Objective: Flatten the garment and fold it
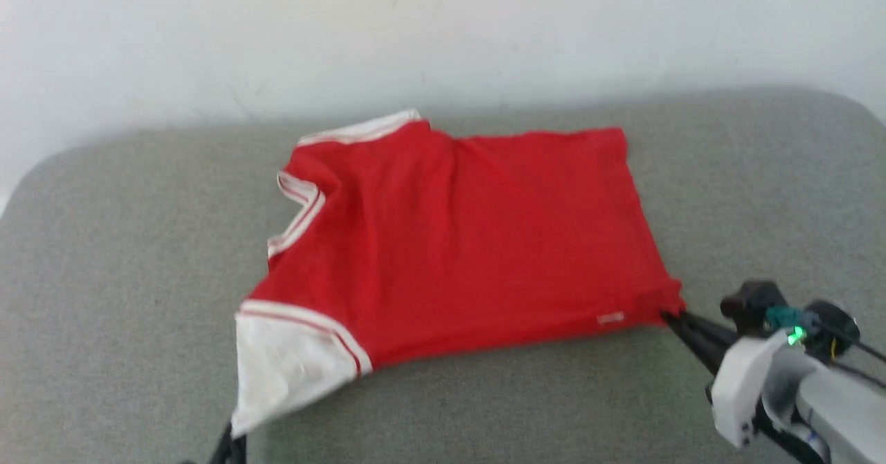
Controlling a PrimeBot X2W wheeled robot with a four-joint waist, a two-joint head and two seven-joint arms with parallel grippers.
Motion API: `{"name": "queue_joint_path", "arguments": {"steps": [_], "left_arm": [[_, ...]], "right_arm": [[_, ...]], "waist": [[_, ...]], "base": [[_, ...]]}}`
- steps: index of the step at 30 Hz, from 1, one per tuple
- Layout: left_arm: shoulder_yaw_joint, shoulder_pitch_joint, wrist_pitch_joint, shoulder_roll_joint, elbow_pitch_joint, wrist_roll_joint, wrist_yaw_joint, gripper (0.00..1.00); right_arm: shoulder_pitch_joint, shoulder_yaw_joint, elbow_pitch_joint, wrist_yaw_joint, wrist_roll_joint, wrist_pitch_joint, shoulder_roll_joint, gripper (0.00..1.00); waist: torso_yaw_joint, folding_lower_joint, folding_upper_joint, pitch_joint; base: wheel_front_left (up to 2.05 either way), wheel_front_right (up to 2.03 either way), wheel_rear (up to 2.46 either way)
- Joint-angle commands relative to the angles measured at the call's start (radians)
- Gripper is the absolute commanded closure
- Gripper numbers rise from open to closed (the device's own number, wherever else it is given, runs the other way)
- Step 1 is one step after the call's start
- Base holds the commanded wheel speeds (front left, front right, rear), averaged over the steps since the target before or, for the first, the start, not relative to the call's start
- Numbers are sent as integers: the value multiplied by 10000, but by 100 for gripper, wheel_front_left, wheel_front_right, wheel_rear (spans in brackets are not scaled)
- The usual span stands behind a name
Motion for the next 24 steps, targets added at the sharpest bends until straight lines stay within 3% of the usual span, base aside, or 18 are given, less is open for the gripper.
{"name": "queue_joint_path", "arguments": {"steps": [1, 16, 24], "left_arm": [[-97, 411, 121, -44, -75, -97, -34, 100], [-842, 2885, 1402, 122, -673, -498, -270, 100], [-952, 2024, 1584, 518, -1249, -7, -266, 100]], "right_arm": [[446, -41, -138, -9, 74, 82, -150, 100], [3776, -1459, -1471, -9, -82, 793, -890, 100], [4519, -3071, -2195, -9, -595, 1032, -575, 100]], "waist": [[26, 3, 0, -597], [164, 3, 0, -1197], [289, 3, 0, -1204]], "base": [[0, 0, 0], [0, 0, 0], [0, 0, 0]]}}
